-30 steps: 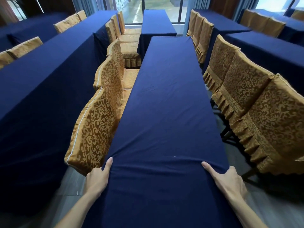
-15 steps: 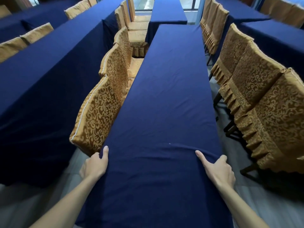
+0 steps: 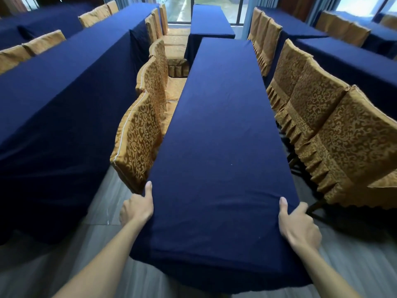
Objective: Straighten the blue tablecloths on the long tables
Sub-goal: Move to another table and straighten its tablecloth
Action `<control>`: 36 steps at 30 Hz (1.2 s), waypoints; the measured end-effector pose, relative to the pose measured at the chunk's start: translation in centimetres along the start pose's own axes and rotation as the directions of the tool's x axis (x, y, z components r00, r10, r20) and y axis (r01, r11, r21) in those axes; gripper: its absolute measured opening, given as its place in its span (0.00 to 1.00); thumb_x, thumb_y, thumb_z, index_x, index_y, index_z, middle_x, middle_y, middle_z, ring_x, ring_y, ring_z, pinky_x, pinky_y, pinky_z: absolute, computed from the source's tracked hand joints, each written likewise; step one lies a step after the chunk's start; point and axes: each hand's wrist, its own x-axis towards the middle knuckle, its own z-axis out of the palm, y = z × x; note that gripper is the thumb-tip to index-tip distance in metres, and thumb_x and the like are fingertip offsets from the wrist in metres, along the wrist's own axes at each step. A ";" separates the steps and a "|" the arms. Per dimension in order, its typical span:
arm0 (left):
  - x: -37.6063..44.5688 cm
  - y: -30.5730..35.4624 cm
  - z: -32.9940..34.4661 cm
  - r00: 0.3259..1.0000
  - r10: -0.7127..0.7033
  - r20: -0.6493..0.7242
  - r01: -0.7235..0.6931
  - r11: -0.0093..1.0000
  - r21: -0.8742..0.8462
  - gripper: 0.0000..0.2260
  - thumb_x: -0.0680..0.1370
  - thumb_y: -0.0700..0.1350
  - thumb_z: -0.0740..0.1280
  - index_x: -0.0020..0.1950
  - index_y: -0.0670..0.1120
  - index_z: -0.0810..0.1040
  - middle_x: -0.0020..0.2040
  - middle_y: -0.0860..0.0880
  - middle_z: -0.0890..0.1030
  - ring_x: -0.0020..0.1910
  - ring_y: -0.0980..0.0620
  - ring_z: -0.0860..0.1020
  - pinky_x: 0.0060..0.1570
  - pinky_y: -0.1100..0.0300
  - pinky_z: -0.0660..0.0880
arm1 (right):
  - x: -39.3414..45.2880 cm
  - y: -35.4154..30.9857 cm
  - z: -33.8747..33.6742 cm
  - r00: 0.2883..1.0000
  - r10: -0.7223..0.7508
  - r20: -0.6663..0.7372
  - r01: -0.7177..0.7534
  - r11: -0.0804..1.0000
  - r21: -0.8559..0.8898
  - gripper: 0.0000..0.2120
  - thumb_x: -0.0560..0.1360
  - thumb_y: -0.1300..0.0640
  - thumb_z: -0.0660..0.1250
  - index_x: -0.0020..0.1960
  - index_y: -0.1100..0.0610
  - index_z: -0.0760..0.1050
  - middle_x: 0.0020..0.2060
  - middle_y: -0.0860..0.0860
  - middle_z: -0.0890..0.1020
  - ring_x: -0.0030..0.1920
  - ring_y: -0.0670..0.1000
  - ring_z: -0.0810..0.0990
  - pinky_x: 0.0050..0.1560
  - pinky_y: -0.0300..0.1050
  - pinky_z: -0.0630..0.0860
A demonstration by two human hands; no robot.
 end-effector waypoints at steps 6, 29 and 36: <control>-0.3 -0.4 0.0 1.000 0.019 0.012 -0.018 0.998 -0.057 0.44 0.75 0.74 0.43 0.62 0.40 0.79 0.59 0.37 0.80 0.58 0.36 0.77 0.49 0.47 0.68 | 0.6 0.9 0.6 0.998 -0.060 -0.023 0.061 0.998 0.025 0.38 0.76 0.28 0.44 0.65 0.60 0.65 0.54 0.65 0.80 0.53 0.67 0.79 0.47 0.56 0.70; -6.7 -3.4 1.0 0.992 -0.124 -0.020 0.124 0.992 0.008 0.46 0.74 0.74 0.39 0.61 0.40 0.80 0.58 0.36 0.80 0.55 0.35 0.77 0.53 0.44 0.71 | 0.6 5.1 -1.1 0.986 -0.166 0.026 0.164 0.985 0.061 0.35 0.75 0.28 0.44 0.62 0.55 0.66 0.51 0.59 0.83 0.50 0.62 0.82 0.40 0.52 0.67; -9.8 -4.0 1.2 0.992 -0.048 -0.114 0.061 0.992 0.114 0.37 0.79 0.67 0.41 0.63 0.43 0.77 0.55 0.37 0.81 0.54 0.36 0.78 0.48 0.48 0.68 | 0.1 5.5 -1.9 0.973 -0.197 0.119 0.177 0.971 0.159 0.32 0.79 0.33 0.47 0.69 0.57 0.64 0.59 0.57 0.80 0.55 0.62 0.79 0.44 0.53 0.67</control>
